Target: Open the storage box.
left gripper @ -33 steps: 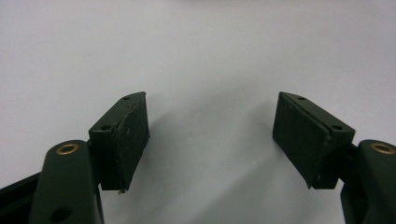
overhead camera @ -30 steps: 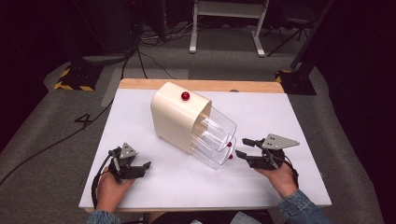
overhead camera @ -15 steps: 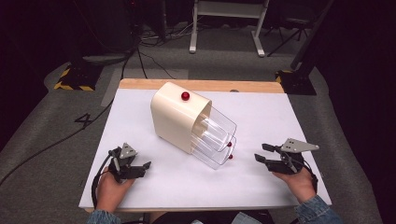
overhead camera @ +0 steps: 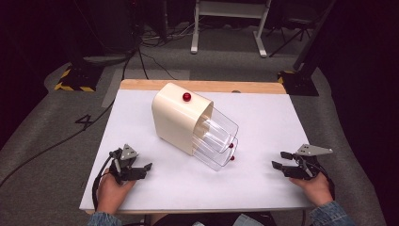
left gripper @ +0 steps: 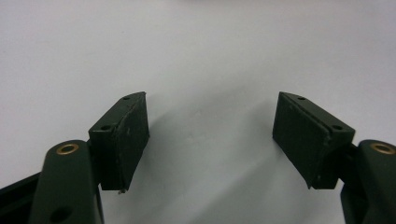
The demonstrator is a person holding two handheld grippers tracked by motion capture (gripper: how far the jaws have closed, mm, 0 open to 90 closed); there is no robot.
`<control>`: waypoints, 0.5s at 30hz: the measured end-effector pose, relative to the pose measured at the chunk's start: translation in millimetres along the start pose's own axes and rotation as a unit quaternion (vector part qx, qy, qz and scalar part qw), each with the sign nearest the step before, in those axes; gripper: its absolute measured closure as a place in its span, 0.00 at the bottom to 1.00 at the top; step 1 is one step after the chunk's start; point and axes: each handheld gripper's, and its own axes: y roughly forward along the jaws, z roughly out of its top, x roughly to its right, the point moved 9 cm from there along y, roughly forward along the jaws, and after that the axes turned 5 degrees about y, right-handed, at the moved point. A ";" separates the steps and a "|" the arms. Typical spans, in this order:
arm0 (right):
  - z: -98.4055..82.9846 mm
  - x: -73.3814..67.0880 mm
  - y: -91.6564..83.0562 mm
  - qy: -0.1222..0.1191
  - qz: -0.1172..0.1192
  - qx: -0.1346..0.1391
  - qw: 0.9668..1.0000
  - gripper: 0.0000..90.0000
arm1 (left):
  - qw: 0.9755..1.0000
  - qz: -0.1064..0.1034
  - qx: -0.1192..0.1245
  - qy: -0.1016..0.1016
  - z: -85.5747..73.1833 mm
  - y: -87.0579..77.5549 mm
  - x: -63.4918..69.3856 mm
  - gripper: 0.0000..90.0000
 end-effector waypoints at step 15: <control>-21.9 15.6 9.5 -0.018 -0.042 -0.014 0.999 0.23 | 1.000 0.000 -0.001 0.000 -0.1 -0.1 0.0 0.30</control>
